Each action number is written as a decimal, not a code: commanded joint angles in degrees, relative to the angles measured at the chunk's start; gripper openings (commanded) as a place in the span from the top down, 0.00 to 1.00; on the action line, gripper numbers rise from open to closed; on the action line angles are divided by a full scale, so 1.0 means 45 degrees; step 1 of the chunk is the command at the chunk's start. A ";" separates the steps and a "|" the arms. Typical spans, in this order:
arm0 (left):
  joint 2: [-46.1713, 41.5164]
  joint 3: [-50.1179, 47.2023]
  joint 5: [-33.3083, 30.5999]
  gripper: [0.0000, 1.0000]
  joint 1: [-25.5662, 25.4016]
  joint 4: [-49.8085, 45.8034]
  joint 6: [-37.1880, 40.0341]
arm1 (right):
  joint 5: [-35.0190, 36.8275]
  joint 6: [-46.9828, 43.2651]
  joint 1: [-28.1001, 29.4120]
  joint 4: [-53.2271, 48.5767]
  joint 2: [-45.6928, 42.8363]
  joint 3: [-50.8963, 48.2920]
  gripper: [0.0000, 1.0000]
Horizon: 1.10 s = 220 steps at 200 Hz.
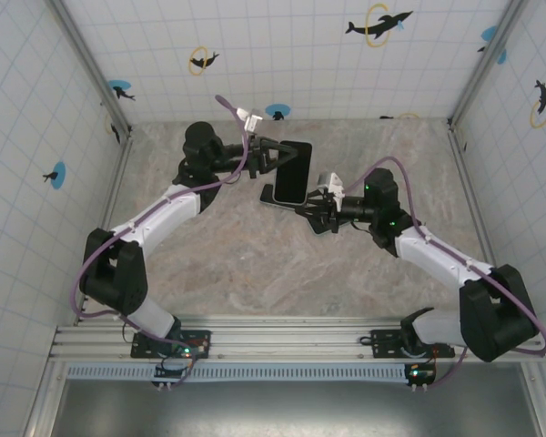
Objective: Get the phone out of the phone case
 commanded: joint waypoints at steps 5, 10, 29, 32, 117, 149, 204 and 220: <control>0.0044 0.0447 0.0424 1.00 -0.0111 0.0959 -0.0204 | -0.0567 0.0193 -0.0080 0.0681 0.0240 0.0312 0.65; 0.0060 0.0426 0.0429 1.00 -0.0112 0.0982 -0.0204 | -0.0615 0.0176 -0.0084 0.0649 0.0277 0.0353 0.66; 0.0099 0.0443 0.0449 1.00 -0.0107 0.0978 -0.0238 | -0.0772 0.0130 -0.0095 0.0469 0.0438 0.0523 0.69; 0.0098 0.0454 0.0466 1.00 -0.0107 0.0979 -0.0246 | -0.0777 0.0120 -0.0093 0.0452 0.0469 0.0531 0.69; 0.0313 0.0577 0.0742 1.00 -0.0129 0.0979 -0.0222 | -0.1187 0.1072 -0.0297 0.1524 0.0900 0.0710 0.70; 0.0400 0.0566 0.0800 1.00 -0.0133 0.1036 -0.0269 | -0.1339 0.1404 -0.0374 0.1802 0.0934 0.0694 0.71; 0.0331 0.0486 0.0859 1.00 -0.0132 0.1010 -0.0375 | -0.1576 0.1172 -0.0364 0.1246 0.1285 0.1080 0.78; 0.0306 0.0531 0.0820 1.00 -0.0131 0.0979 -0.0499 | -0.1522 0.0807 -0.0363 0.0872 0.1325 0.1165 0.80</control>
